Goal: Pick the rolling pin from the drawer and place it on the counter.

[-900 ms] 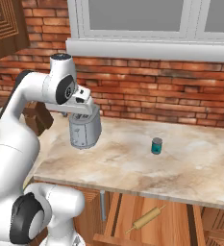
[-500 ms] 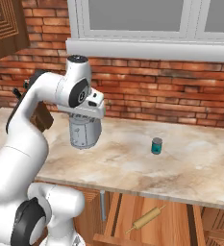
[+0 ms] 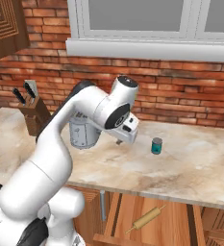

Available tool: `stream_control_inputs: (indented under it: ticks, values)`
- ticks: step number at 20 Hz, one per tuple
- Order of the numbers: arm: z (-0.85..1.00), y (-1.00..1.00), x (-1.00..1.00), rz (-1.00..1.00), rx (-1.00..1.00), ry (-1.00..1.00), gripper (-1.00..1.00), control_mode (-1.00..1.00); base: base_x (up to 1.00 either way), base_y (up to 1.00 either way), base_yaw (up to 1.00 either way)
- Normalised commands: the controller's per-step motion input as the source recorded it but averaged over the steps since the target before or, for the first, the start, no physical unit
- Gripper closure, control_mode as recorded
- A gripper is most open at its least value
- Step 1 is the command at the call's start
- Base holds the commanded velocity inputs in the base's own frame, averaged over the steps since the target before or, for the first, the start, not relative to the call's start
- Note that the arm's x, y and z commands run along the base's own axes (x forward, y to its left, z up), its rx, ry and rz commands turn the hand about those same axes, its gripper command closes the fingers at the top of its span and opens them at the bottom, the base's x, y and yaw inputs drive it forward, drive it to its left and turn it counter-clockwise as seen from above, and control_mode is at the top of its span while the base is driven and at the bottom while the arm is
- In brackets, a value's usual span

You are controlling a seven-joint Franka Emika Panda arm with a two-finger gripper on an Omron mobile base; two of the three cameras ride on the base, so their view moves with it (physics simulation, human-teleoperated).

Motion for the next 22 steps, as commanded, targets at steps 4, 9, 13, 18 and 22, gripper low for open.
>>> stream_control_inputs:
  ticks: [4,9,13,18,22]
  values:
    - [-0.52,-1.00,-0.62,-0.10,0.09,0.26,-1.00,-1.00,0.00,0.00,0.00]
    - [-0.62,-1.00,-0.64,-0.09,0.01,0.27,-1.00,-1.00,0.00,0.00,0.00]
    - [-0.70,-1.00,-0.88,-0.11,0.02,0.20,-1.00,-1.00,0.00,0.00,0.00]
    - [-0.76,-0.97,-0.94,-0.07,0.00,0.09,-1.00,-1.00,0.00,0.00,0.00]
    - [-0.69,-0.48,-0.62,0.00,0.00,0.00,-1.00,-1.00,0.00,0.00,0.00]
